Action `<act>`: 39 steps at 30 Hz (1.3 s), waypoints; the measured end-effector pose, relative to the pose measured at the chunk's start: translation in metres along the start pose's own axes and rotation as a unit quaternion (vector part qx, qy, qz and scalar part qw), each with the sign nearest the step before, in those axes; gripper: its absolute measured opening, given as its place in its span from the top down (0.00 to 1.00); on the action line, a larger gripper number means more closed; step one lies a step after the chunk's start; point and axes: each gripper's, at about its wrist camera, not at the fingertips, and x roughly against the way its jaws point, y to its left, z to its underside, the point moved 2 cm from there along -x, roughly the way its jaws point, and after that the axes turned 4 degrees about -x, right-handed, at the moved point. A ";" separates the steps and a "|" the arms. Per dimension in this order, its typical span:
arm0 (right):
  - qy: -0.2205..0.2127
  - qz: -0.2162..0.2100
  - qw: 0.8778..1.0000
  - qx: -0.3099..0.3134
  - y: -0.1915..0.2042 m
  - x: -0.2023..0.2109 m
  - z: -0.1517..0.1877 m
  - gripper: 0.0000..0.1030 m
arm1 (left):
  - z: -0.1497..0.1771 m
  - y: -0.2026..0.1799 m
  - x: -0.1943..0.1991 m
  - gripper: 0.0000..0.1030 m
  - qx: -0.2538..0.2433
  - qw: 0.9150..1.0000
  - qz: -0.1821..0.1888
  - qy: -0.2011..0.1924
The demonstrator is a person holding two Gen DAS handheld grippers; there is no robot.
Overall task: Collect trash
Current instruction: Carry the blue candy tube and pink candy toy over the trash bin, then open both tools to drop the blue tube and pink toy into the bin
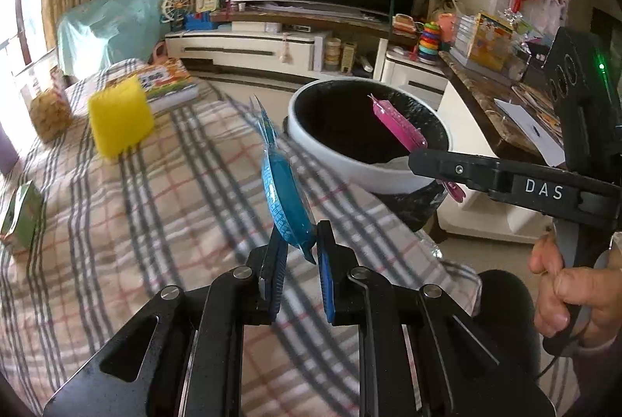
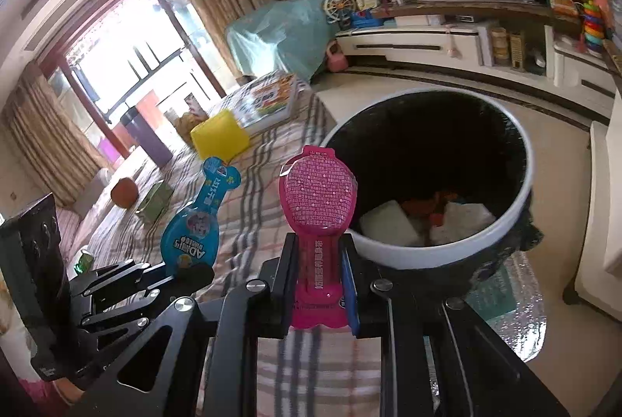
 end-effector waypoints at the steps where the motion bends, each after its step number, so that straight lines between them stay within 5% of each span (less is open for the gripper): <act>1: -0.001 0.002 1.000 -0.002 -0.002 0.001 -0.002 0.80 | -0.004 -0.003 -0.001 0.86 -0.003 1.000 0.001 -0.002; 19: -0.025 0.030 0.999 -0.038 -0.053 0.012 -0.031 0.80 | -0.043 -0.036 -0.022 0.86 -0.038 0.999 0.013 -0.012; 39: -0.024 0.045 0.998 -0.048 -0.065 0.001 -0.050 0.80 | -0.065 -0.050 -0.049 0.86 -0.059 0.998 0.015 -0.002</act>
